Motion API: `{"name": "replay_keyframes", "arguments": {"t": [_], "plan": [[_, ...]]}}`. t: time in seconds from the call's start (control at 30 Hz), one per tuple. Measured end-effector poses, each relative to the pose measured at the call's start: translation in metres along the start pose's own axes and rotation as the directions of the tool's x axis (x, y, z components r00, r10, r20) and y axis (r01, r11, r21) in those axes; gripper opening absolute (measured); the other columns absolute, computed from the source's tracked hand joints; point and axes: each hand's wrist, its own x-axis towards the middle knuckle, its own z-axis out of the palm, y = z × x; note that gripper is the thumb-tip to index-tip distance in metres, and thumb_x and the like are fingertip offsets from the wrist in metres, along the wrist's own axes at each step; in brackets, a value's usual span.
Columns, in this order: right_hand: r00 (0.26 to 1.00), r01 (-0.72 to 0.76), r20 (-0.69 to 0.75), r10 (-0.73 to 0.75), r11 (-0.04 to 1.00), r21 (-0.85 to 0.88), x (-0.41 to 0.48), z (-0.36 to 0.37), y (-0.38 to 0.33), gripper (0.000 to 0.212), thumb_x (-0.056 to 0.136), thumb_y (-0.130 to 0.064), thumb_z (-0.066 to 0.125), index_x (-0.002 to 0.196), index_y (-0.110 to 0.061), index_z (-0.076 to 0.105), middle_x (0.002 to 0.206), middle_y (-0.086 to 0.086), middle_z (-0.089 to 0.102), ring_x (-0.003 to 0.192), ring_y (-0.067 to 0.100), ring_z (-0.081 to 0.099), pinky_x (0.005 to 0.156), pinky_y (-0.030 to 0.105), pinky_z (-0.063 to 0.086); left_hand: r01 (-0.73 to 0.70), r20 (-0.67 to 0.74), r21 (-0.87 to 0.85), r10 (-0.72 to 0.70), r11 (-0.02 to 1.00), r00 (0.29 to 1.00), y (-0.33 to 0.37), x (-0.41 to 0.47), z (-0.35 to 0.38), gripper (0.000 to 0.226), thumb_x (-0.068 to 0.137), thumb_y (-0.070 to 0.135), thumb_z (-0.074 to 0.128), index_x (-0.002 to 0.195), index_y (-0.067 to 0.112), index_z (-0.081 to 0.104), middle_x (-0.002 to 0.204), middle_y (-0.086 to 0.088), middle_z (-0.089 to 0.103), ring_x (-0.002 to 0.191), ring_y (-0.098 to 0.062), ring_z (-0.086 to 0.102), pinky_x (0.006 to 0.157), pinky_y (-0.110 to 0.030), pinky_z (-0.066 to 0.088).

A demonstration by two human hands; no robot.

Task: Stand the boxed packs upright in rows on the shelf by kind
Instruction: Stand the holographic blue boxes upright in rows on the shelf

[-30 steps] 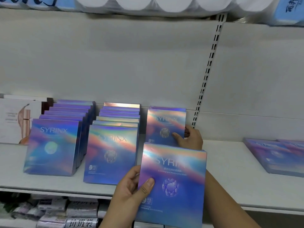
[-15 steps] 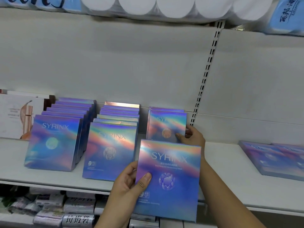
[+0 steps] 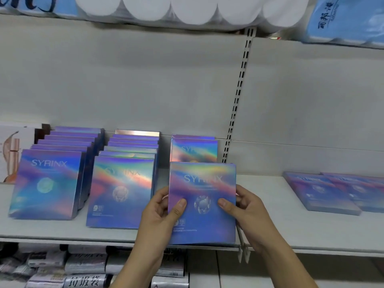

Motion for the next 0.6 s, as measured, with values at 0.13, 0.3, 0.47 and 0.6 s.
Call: {"name": "replay_keyframes", "arguments": {"t": [0.13, 0.3, 0.47, 0.6], "plan": [[0.992, 0.028, -0.125, -0.031, 0.999, -0.029, 0.018, -0.010, 0.003, 0.030, 0.089, -0.007, 0.073, 0.116, -0.020, 0.073, 0.109, 0.007, 0.079, 0.098, 0.028, 0.077, 0.078, 0.036, 0.063, -0.014, -0.008, 0.117, 0.015, 0.993, 1.000, 0.011, -0.004, 0.001, 0.067, 0.073, 0.023, 0.080, 0.135, 0.029, 0.056, 0.125, 0.012, 0.070, 0.113, 0.007, 0.066, 0.092, -0.013, 0.053], [0.981, 0.028, -0.186, -0.045, 0.995, -0.094, 0.059, -0.003, 0.010, 0.029, 0.091, -0.002, 0.072, 0.113, -0.022, 0.072, 0.108, 0.002, 0.080, 0.096, 0.022, 0.076, 0.078, 0.033, 0.061, 0.030, 0.032, 0.199, -0.037, 0.980, 0.999, 0.027, -0.012, -0.007, 0.075, 0.059, 0.040, 0.084, 0.129, 0.038, 0.057, 0.119, 0.030, 0.071, 0.114, 0.014, 0.061, 0.092, -0.006, 0.049], [0.977, 0.020, -0.202, -0.065, 0.975, -0.221, 0.093, 0.022, 0.019, 0.026, 0.089, -0.005, 0.075, 0.112, -0.016, 0.072, 0.106, -0.001, 0.079, 0.095, 0.018, 0.075, 0.078, 0.028, 0.060, 0.056, 0.017, 0.245, -0.062, 0.968, 0.998, 0.027, -0.016, -0.012, 0.055, 0.076, 0.020, 0.082, 0.127, 0.028, 0.063, 0.121, 0.014, 0.074, 0.112, 0.006, 0.066, 0.101, -0.018, 0.051], [0.927, -0.009, -0.326, -0.184, 0.860, -0.511, 0.100, 0.026, 0.026, 0.024, 0.082, -0.019, 0.084, 0.103, -0.024, 0.073, 0.096, 0.001, 0.074, 0.089, 0.021, 0.070, 0.074, 0.030, 0.053, 0.057, 0.007, 0.285, -0.062, 0.957, 0.998, 0.024, -0.019, -0.025, 0.050, 0.085, 0.009, 0.079, 0.128, 0.028, 0.064, 0.123, 0.013, 0.073, 0.111, 0.005, 0.067, 0.098, -0.014, 0.050]]}}
